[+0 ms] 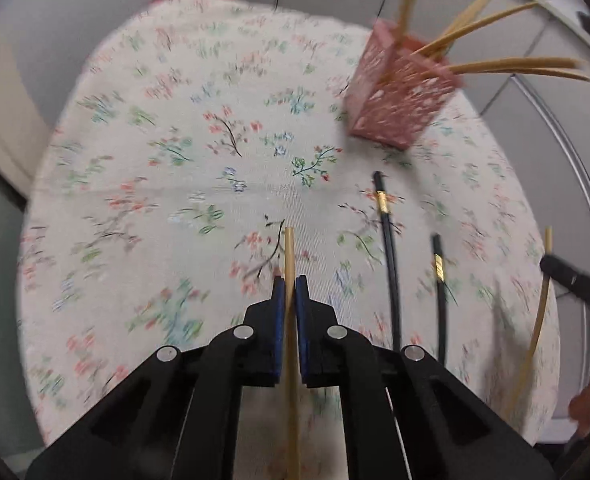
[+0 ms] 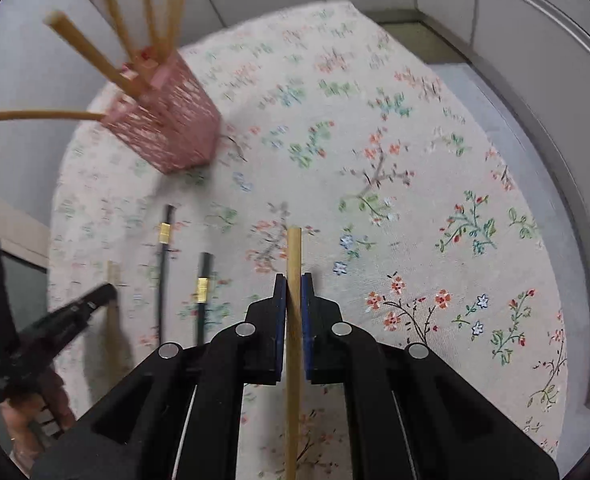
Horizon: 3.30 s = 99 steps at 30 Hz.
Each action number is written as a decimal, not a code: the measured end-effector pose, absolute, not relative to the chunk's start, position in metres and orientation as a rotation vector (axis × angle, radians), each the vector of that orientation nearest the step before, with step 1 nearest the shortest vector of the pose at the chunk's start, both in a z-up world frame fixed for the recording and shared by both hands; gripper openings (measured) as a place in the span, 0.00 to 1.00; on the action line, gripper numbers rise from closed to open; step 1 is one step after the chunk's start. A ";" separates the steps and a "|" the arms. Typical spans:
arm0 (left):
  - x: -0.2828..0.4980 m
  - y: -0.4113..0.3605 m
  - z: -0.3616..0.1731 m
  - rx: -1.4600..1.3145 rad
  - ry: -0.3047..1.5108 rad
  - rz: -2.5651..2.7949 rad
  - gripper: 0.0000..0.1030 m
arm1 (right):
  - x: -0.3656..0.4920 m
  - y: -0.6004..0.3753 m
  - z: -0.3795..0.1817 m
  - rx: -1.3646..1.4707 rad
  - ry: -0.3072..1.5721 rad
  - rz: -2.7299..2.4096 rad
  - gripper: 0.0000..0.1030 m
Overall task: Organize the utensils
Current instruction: 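Lift the chopstick with the left tool while the right tool grasps another wooden chopstick, then carry both chopsticks upright over the pink holder and open both tools, then close the left tool on a black chopstick while the right tool grasps the other black one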
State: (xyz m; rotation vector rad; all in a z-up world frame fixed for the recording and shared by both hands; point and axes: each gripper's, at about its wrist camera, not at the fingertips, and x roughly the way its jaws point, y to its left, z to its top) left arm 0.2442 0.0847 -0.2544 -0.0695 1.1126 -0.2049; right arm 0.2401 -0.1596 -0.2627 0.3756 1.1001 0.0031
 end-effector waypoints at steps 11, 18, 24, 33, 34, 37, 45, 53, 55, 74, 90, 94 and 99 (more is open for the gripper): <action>0.139 0.063 -0.138 -0.004 0.745 -0.267 0.05 | 0.169 -0.149 -0.184 0.383 0.862 0.166 0.06; 0.118 0.042 -0.111 0.012 0.664 -0.280 0.05 | 0.120 -0.132 -0.149 0.254 0.723 0.160 0.06; 0.127 0.039 -0.079 -0.013 0.612 -0.292 0.06 | 0.114 -0.139 -0.112 0.249 0.646 0.170 0.06; 0.157 0.033 -0.038 -0.043 0.557 -0.317 0.06 | 0.136 -0.149 -0.057 0.271 0.535 0.163 0.06; 0.162 0.032 -0.033 -0.038 0.547 -0.314 0.06 | 0.140 -0.150 -0.051 0.272 0.520 0.162 0.06; 0.174 0.027 -0.021 -0.027 0.517 -0.306 0.06 | 0.151 -0.153 -0.032 0.281 0.465 0.161 0.06; 0.218 0.027 0.001 -0.064 0.425 -0.274 0.05 | 0.184 -0.146 0.002 0.255 0.291 0.148 0.06; 0.270 0.025 -0.003 -0.128 0.368 -0.253 0.05 | 0.224 -0.139 -0.005 0.248 0.212 0.126 0.06; 0.285 0.025 -0.007 -0.143 0.370 -0.249 0.06 | 0.237 -0.141 -0.011 0.259 0.210 0.119 0.06; 0.303 0.030 -0.047 -0.172 0.367 -0.205 0.46 | 0.292 -0.144 -0.076 0.260 0.248 0.064 0.29; 0.179 0.033 -0.027 -0.092 0.353 -0.129 0.78 | 0.170 -0.154 -0.043 0.224 0.234 -0.056 0.84; 0.155 0.040 -0.030 -0.101 0.359 -0.123 0.85 | 0.151 -0.161 -0.044 0.232 0.243 -0.106 0.92; 0.140 0.040 -0.038 -0.080 0.392 -0.126 0.92 | 0.133 -0.166 -0.050 0.235 0.281 -0.148 0.93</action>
